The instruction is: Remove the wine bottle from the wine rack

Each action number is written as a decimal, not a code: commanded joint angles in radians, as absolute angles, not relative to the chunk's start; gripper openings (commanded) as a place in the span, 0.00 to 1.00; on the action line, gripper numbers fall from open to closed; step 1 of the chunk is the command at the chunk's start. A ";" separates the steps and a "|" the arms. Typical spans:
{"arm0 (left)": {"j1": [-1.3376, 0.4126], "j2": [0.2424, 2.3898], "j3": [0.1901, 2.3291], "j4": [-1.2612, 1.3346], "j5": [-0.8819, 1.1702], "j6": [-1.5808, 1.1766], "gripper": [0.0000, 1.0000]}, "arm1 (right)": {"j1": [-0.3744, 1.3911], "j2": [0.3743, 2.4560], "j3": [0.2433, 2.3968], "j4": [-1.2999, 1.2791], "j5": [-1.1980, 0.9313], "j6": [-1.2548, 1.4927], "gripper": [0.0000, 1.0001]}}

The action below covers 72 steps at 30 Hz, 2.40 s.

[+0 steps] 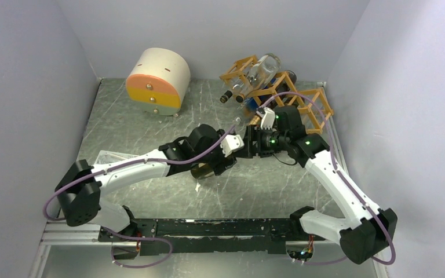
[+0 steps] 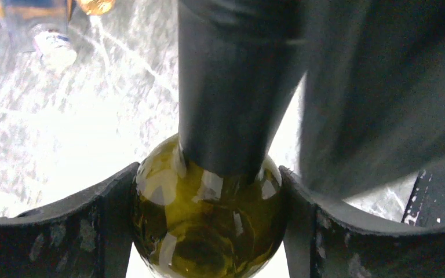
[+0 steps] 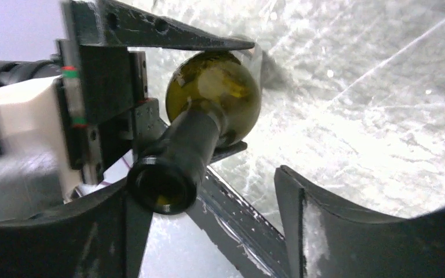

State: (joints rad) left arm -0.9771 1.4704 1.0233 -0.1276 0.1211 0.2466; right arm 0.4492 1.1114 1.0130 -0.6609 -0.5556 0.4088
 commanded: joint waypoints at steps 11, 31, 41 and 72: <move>-0.734 1.200 0.934 0.045 -0.010 0.004 0.07 | 0.452 0.900 1.314 -0.808 -0.094 0.425 0.95; -0.255 1.348 0.935 0.380 -0.340 -0.194 0.07 | 0.452 0.831 1.245 -0.847 0.005 0.427 0.96; -0.210 1.395 0.855 0.479 -0.221 -0.185 0.12 | 0.451 0.838 1.189 -0.785 -0.053 0.473 0.96; -0.209 1.096 0.961 0.202 -0.079 -0.239 0.99 | 0.452 0.874 1.197 -0.843 0.032 0.478 0.95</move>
State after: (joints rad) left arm -0.2131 1.1599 0.9363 0.2039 -0.1925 -0.2504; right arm 0.4492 0.8696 1.1736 -0.8192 -0.0341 0.5068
